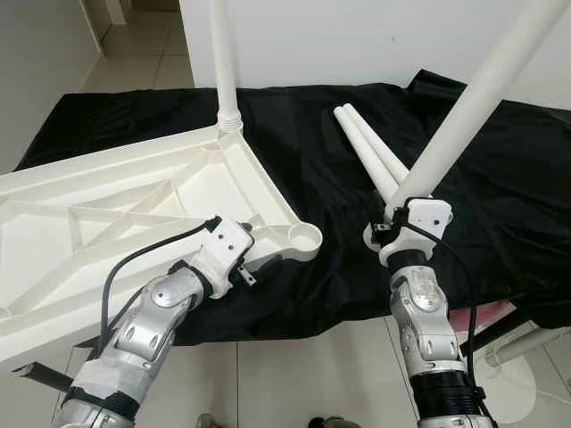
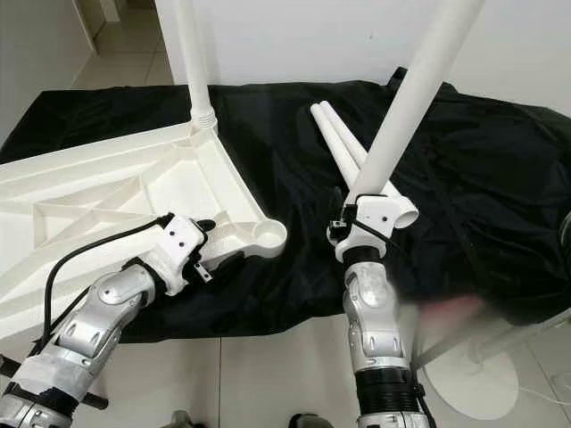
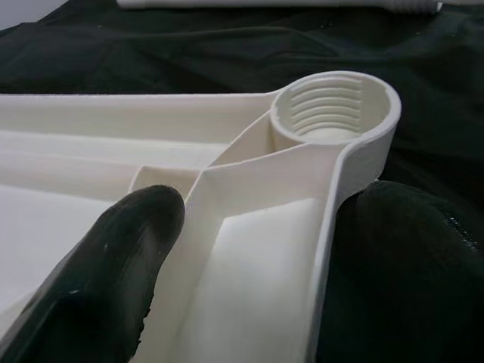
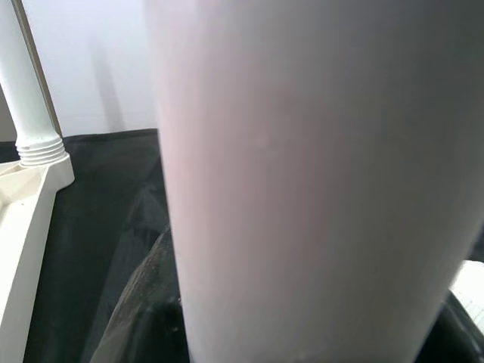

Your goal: Building children table

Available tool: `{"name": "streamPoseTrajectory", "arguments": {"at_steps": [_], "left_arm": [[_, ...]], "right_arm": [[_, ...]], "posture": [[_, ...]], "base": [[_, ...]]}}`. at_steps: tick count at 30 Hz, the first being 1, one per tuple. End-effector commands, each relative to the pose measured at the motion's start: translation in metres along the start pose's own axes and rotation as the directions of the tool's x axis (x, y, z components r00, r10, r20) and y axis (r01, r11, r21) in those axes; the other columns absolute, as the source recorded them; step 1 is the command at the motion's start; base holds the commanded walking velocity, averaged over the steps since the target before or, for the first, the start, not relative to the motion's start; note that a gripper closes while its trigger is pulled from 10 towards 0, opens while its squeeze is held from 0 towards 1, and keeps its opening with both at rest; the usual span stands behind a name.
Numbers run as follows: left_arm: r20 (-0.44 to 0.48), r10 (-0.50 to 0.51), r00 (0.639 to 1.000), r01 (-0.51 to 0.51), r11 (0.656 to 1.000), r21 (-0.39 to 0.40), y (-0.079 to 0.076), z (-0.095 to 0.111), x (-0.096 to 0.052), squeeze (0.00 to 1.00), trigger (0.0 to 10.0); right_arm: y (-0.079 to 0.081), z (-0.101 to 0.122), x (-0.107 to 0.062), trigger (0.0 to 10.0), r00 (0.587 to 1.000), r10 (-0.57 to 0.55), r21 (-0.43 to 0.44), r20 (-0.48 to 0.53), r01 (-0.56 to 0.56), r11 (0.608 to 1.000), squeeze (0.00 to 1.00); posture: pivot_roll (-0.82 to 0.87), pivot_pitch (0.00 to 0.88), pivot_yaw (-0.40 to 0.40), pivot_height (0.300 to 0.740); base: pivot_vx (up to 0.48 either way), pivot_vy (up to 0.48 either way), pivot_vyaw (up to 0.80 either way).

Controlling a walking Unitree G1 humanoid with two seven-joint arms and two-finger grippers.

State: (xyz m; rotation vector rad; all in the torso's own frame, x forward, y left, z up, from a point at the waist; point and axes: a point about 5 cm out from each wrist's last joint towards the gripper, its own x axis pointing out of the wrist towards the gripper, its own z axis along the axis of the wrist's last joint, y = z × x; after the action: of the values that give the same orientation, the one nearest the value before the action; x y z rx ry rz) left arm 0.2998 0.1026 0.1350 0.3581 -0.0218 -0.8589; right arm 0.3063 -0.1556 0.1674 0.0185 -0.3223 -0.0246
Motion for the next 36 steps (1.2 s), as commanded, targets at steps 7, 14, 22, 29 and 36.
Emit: {"name": "streamPoseTrajectory", "arguments": {"at_steps": [7,14,22,29,36], "left_arm": [[-0.104,-0.377,0.920,0.380,0.925,0.007,-0.030,-0.009,0.006,0.00,10.0],[-0.071,-0.397,0.915,0.397,0.918,-0.015,-0.030,-0.001,0.009,0.00,10.0],[-0.112,-0.432,0.895,0.438,0.898,0.037,-0.028,0.006,0.016,0.00,10.0],[-0.188,-0.518,0.834,0.539,0.839,0.079,-0.033,0.008,0.015,0.00,10.0],[-0.205,-0.507,0.837,0.533,0.842,0.090,-0.034,0.007,0.021,0.00,10.0]], "right_arm": [[-0.003,0.002,0.000,10.0,1.000,-0.012,-0.015,0.006,0.012,1.000,0.00],[-0.004,0.001,-0.001,10.0,1.000,-0.017,-0.018,0.005,0.017,1.000,0.00],[-0.001,0.001,0.002,10.0,1.000,-0.006,-0.017,0.007,0.006,1.000,0.00],[-0.001,0.001,0.002,10.0,1.000,-0.001,-0.021,0.006,0.001,1.000,0.00],[0.000,0.000,0.002,10.0,1.000,0.000,-0.022,0.003,0.000,1.000,0.00]], "posture": [[-0.10,0.081,0.043,0.740],[-0.10,0.081,0.046,0.740],[-0.10,0.073,0.041,0.740],[-0.11,0.066,0.041,0.740],[-0.11,0.065,0.042,0.740]], "base": [[0.000,0.000,0.00],[0.000,0.000,0.00],[0.000,0.000,0.00],[0.000,0.000,0.00],[0.000,0.000,0.00]]}}
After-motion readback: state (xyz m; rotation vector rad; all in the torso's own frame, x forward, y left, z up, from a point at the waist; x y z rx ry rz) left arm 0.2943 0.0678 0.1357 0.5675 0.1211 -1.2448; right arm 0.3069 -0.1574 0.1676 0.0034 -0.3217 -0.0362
